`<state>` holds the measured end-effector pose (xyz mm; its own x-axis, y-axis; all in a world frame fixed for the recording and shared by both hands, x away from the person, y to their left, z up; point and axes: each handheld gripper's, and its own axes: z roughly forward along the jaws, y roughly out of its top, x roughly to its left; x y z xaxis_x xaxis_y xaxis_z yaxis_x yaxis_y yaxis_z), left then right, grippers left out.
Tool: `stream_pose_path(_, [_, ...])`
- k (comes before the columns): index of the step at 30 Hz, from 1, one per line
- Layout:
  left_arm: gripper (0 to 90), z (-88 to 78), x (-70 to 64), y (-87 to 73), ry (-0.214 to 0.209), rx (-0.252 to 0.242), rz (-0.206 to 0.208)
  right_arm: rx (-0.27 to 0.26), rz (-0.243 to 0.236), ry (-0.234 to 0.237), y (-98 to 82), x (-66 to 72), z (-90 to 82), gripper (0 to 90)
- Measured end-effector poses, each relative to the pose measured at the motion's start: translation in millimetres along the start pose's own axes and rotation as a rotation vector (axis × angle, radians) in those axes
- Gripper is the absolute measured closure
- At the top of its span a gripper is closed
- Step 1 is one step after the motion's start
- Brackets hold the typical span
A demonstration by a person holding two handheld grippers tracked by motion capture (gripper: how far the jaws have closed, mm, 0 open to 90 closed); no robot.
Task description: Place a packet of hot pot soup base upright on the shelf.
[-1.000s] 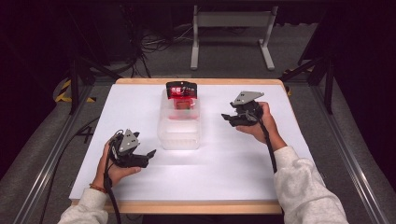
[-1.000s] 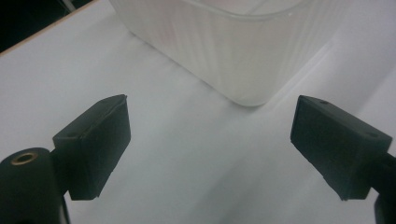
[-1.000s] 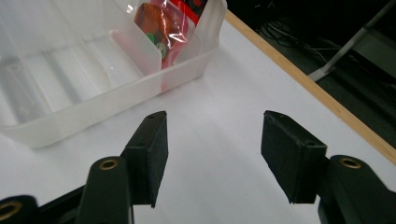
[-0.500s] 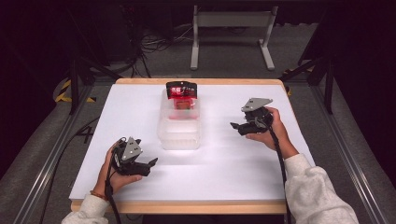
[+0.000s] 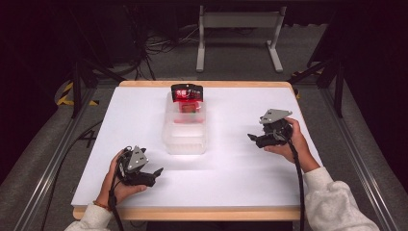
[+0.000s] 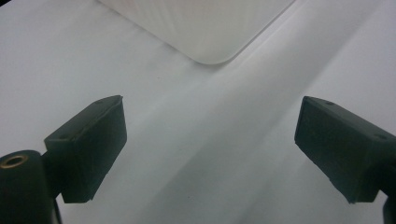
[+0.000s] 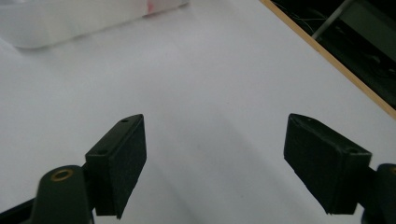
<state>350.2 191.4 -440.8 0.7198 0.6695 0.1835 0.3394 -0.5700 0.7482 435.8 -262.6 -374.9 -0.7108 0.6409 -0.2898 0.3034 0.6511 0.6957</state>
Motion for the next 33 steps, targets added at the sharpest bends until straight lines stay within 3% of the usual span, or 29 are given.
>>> stream_pose_path(33, [9.8, -0.3, -9.2, -3.7, -0.016, 0.012, 0.031, 0.001, -0.010, -0.051, -62.9, 16.2, -46.4, 19.6])
